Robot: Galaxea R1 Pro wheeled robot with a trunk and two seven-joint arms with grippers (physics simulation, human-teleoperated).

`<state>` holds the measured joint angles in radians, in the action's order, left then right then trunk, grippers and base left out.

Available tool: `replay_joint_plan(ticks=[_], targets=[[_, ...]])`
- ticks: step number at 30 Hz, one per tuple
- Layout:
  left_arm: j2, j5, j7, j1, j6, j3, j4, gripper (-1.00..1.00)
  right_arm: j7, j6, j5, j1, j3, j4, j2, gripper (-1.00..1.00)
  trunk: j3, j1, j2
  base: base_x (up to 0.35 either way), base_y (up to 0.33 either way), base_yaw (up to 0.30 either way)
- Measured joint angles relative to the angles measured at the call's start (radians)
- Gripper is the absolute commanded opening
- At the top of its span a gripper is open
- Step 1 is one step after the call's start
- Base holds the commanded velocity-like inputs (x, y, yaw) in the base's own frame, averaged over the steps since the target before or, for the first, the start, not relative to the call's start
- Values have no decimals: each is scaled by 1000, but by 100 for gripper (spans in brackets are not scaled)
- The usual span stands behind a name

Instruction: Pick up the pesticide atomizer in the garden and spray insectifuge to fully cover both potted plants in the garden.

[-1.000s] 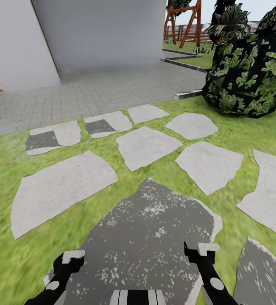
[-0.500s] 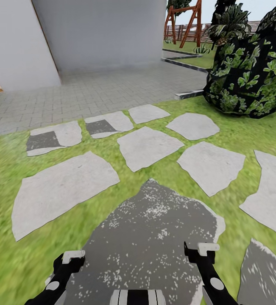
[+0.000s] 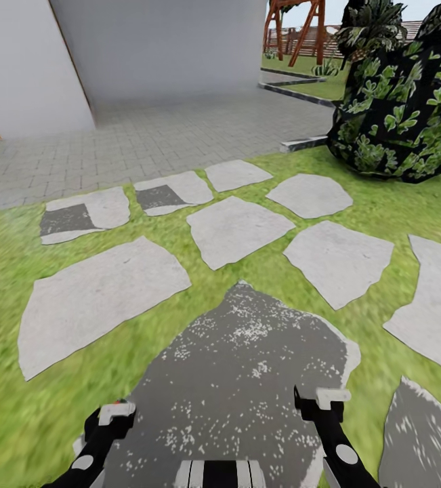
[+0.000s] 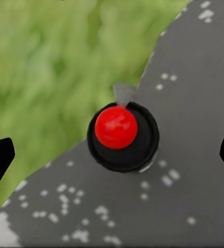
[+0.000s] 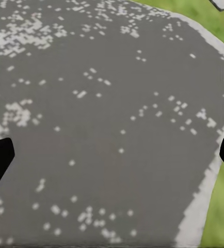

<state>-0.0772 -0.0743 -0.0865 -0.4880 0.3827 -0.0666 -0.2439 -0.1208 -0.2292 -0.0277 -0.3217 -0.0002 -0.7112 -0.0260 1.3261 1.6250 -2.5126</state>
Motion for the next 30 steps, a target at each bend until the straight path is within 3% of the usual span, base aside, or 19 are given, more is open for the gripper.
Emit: replay_joint_plan(ticks=[12, 19, 26, 30], targets=[[0, 0, 0, 2, 38, 0, 1, 100, 0, -1, 0, 0, 0, 0, 0, 100, 47, 5, -3, 0, 0, 0], [-1, 0, 0, 2, 39, 0, 1, 100, 0, -1, 0, 0, 1, 0, 0, 100, 57, 5, -3, 0, 0, 0], [-4, 0, 0, 2, 39, 0, 2, 100, 0, 0, 0, 0, 1, 1, 0, 100, 92, 9, -4, 0, 0, 0], [-5, 0, 0, 2, 39, 0, 2, 100, 0, 0, 0, 0, 1, 1, 0, 100, 93, 8, -5, 0, 0, 0]])
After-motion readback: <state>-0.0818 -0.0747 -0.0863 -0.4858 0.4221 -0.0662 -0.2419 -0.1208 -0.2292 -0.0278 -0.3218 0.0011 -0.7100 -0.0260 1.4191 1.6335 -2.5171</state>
